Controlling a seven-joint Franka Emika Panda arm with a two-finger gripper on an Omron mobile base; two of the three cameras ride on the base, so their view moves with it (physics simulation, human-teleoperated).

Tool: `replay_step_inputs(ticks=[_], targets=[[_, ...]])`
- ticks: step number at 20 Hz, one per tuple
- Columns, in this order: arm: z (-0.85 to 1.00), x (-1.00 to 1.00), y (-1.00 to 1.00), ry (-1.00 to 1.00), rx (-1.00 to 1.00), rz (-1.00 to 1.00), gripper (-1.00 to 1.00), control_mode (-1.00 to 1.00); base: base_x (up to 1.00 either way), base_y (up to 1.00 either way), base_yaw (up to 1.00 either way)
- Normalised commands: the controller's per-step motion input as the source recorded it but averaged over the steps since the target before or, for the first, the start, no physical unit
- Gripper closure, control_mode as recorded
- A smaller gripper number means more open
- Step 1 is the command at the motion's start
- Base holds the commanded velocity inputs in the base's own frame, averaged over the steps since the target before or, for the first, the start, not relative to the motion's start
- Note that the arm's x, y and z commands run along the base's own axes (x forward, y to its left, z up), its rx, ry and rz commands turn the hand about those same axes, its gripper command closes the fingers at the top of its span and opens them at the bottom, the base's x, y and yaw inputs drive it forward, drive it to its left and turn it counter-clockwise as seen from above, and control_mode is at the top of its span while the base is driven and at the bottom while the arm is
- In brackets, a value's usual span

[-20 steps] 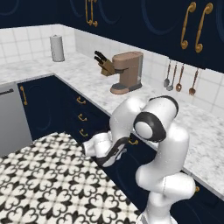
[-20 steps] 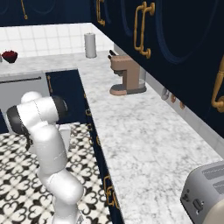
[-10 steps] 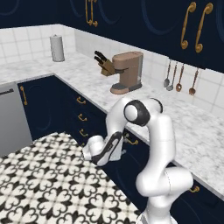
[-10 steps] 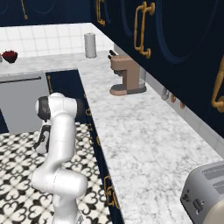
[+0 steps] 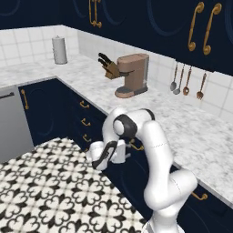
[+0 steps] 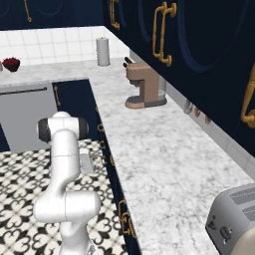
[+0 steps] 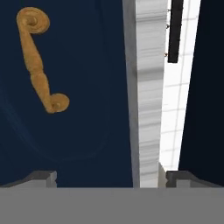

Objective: Take a straw from the drawer in front and place it inside the glass cup on the dining counter.

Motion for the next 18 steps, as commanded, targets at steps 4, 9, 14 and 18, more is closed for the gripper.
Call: replay_step_inputs(ticks=[4,9,14,18], targets=[[-0.10,0.18,-0.29,-0.07,0.08,0.06,-1.00,-1.00,0.00,0.00,0.00],[-0.12,0.15,-0.31,-0.01,0.08,0.19,-1.00,-1.00,0.00,0.00,0.00],[-0.03,0.32,-0.19,0.00,0.07,0.24,-1.00,-1.00,0.00,0.00,0.00],[-0.22,0.61,-0.01,0.04,0.03,0.09,-1.00,-1.00,0.00,0.00,0.00]])
